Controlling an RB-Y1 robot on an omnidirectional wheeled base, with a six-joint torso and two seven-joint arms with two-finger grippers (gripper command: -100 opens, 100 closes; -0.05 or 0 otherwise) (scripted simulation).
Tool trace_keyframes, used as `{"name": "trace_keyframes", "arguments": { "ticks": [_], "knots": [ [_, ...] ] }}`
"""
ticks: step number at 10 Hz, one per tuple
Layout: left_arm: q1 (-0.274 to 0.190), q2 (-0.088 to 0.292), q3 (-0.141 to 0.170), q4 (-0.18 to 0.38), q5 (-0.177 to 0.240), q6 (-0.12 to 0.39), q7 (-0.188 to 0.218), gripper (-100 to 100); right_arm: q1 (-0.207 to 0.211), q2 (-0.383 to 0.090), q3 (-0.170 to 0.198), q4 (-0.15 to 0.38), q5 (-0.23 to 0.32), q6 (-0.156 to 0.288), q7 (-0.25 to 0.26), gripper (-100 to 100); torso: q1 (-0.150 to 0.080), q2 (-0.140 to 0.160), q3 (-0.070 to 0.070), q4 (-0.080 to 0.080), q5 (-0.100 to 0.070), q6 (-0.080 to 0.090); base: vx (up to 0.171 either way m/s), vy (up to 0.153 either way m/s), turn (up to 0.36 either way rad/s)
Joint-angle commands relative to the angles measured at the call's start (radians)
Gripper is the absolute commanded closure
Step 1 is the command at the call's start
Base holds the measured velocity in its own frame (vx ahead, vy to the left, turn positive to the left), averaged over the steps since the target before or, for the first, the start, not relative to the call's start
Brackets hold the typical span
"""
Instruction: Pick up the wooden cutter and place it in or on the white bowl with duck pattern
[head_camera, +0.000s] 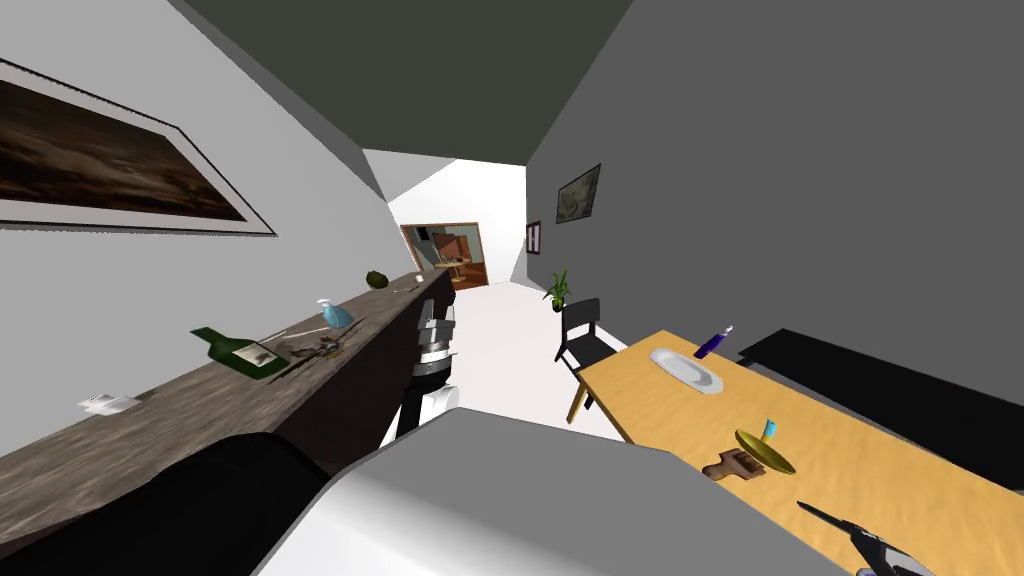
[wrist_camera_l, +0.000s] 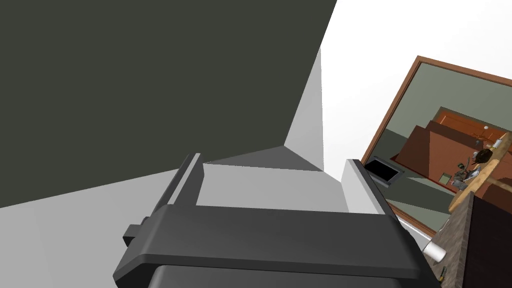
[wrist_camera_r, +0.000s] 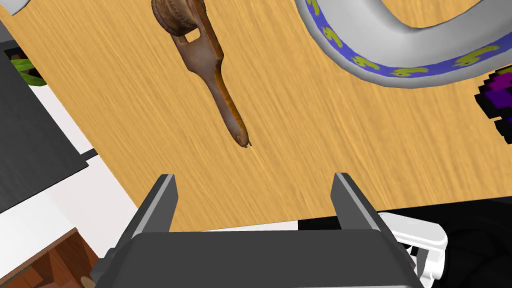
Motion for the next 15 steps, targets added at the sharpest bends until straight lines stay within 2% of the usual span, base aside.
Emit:
{"name": "trace_keyframes", "arguments": {
  "ticks": [1,5,6,9,10,14,15],
  "knots": [
    [0.0,0.0,0.0,0.0,0.0,0.0,0.0,0,-0.002,-0.009,0.025,0.042,0.027,0.017,0.024,-100,0.0,0.0,0.0,0.0,0.0,0.0,0.067,-0.04,0.233],
    [0.0,0.0,0.0,0.0,0.0,0.0,0.0,0,-0.033,0.016,0.119,0.179,0.107,0.055,0.109,-100,-0.004,-0.004,-0.002,-0.001,-0.001,-0.001,0.108,-0.095,0.352],
    [0.0,0.0,0.0,0.0,0.0,0.0,0.0,0,-0.033,0.016,0.119,0.179,0.107,0.055,0.109,-100,-0.003,-0.003,-0.002,-0.001,-0.001,-0.001,0.064,-0.058,0.076],
    [0.0,0.0,0.0,0.0,0.0,0.0,0.0,0,-0.053,0.069,0.186,0.245,0.147,0.073,0.149,-100,0.001,-0.001,-0.001,0.0,0.0,0.0,0.064,-0.049,0.2],
    [0.0,0.0,0.0,0.0,0.0,0.0,0.0,0,-0.053,0.069,0.186,0.245,0.147,0.073,0.149,-100,0.001,-0.002,-0.001,0.0,0.0,0.0,0.056,-0.051,0.045],
    [0.0,0.0,0.0,0.0,0.0,0.0,0.0,0,-0.069,0.157,0.248,0.274,0.17,0.078,0.168,-100,0.003,0.0,0.0,0.0,0.0,0.0,0.044,-0.036,0.091],
    [0.0,0.0,0.0,0.0,0.0,0.0,0.0,0,-0.068,0.137,0.243,0.268,0.168,0.077,0.161,-100,0.004,0.001,0.0,0.0,0.001,0.001,0.013,-0.006,0.004]
  ]
}}
